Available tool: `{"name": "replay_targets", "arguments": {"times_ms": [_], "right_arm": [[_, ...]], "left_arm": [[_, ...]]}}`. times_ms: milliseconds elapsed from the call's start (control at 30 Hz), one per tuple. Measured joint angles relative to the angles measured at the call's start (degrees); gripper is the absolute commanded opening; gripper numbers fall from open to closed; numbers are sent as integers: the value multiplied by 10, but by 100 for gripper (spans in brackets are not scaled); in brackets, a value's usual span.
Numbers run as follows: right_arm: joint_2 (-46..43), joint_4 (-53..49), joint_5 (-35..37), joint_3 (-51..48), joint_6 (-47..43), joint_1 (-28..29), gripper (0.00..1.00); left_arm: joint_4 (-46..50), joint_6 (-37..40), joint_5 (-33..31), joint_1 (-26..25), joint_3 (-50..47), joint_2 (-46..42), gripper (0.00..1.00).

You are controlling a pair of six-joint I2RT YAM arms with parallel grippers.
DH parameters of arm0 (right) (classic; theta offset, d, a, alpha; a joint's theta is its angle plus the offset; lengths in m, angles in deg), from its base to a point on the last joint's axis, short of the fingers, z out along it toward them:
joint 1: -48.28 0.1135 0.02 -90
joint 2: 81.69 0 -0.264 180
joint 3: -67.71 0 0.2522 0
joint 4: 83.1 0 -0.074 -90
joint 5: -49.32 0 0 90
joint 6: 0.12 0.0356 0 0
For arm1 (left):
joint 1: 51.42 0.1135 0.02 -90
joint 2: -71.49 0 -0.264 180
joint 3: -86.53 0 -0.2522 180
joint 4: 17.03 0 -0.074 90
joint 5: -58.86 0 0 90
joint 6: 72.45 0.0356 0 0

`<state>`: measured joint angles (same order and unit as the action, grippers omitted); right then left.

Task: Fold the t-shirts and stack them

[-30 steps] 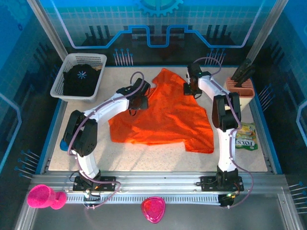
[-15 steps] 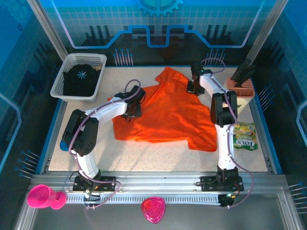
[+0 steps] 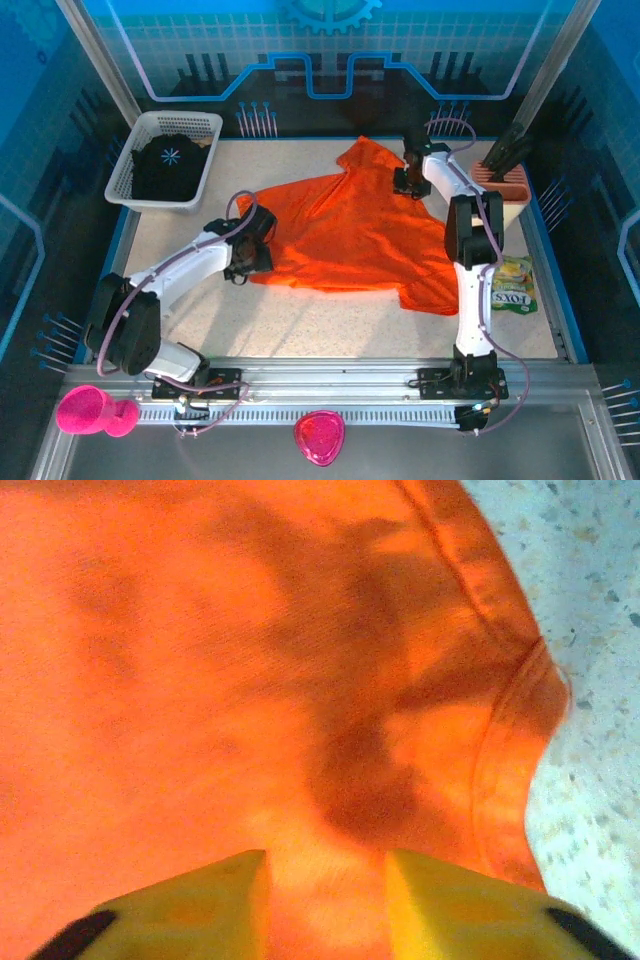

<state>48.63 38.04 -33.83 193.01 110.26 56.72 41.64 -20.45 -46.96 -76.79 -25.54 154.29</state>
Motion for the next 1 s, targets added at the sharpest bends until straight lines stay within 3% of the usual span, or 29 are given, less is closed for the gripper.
{"name": "replay_targets", "arguments": {"times_ms": [300, 567, 667, 800, 1000], "right_arm": [[-290, 57, -3, -222, -49, 91, 48], [-388, 73, -12, -394, -65, 192, 45], [-420, 80, -15, -459, -70, 232, 46], [-467, 103, -27, -526, -89, 289, 54], [-491, 158, -35, -577, -122, 383, 62]], "left_arm": [[-58, -47, 35, -14, -57, 17, 68], [-130, -52, 24, -14, -45, 99, 66], [-130, -50, 17, -14, -31, 116, 57], [-133, -39, 7, -13, -9, 137, 38], [-153, -7, 7, -13, 61, 169, 12]]}}
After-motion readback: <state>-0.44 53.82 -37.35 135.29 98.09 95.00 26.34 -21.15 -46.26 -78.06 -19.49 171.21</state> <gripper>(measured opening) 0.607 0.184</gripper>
